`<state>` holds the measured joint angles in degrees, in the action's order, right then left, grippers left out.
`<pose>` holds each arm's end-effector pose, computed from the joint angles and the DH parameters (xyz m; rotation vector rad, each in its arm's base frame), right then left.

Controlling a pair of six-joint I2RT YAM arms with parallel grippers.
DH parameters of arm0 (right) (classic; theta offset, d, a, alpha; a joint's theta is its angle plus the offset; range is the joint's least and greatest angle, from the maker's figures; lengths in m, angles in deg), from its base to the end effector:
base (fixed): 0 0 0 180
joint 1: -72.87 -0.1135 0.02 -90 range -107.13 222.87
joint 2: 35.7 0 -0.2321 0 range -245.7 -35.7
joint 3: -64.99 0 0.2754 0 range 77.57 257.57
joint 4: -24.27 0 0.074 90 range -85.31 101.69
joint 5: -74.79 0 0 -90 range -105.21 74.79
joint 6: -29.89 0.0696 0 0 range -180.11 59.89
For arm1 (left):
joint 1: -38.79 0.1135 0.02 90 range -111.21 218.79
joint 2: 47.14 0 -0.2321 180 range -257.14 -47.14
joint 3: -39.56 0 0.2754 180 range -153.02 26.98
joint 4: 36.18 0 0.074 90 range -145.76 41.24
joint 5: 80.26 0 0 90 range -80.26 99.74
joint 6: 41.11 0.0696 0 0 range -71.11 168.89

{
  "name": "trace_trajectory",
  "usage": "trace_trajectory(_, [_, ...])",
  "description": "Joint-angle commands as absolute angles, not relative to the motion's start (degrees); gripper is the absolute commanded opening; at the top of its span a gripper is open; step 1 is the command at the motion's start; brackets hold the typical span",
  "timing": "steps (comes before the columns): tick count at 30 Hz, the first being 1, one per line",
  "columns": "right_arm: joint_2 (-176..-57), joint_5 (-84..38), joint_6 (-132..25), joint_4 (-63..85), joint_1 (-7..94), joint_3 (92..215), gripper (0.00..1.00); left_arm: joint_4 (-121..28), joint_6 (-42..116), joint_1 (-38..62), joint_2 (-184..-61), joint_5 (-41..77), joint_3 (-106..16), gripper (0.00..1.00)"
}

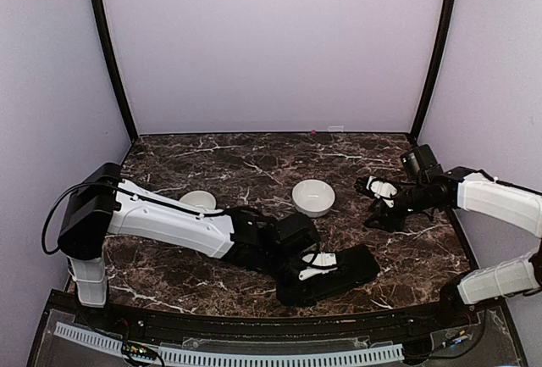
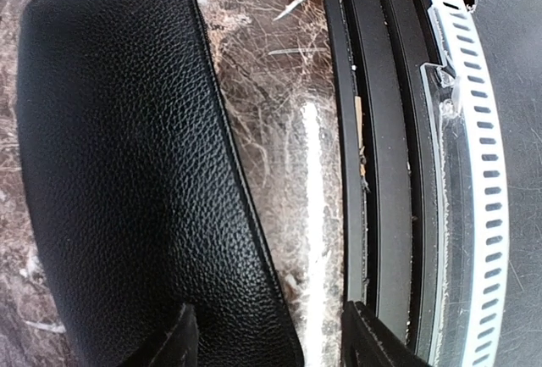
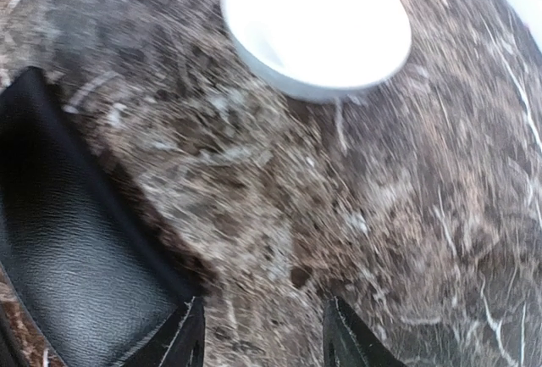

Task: Sort the hair-cutting tools

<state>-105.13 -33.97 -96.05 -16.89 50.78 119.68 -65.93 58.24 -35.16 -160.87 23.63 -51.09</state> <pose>0.2540 0.1273 0.1449 -1.3215 2.1218 0.3171 0.1090 -0.4393 0.1052 1.8224 1.8874 -0.7409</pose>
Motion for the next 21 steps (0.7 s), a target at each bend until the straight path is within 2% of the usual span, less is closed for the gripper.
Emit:
trace_trajectory(1, [-101.33, -40.70, -98.01, -19.92, 46.70, 121.22, 0.46, -65.29, 56.21, -35.78, -153.60, 17.29, -47.74, 0.59])
trace_trajectory(4, [-100.43, -37.22, -99.78, -21.34, 41.13, 121.21, 0.46, -57.90, 54.36, -36.38, -143.73, 3.22, -39.80, 0.62])
trace_trajectory(8, [-101.67, -31.31, -101.27, -22.54, 32.91, 120.78, 0.44, -47.20, 55.11, -35.97, -133.27, -5.51, -26.58, 0.87])
trace_trajectory(9, [-102.03, -30.46, -101.40, -22.35, 31.23, 120.54, 0.44, -46.47, 54.24, -35.36, -132.82, -6.01, -24.83, 0.91])
trace_trajectory(12, [-103.04, -28.11, -102.37, -21.92, 26.58, 119.54, 0.42, -48.52, 49.46, -32.17, -134.03, -1.73, -22.95, 0.94])
trace_trajectory(15, [-105.27, -26.81, -102.89, -22.70, 22.78, 119.17, 0.39, -48.14, 47.93, -30.96, -135.63, 2.58, -21.75, 0.93])
trace_trajectory(21, [-107.68, -23.33, -102.31, -20.24, 16.43, 116.16, 0.38, -45.09, 47.59, -29.36, -138.33, 5.79, -19.98, 0.76])
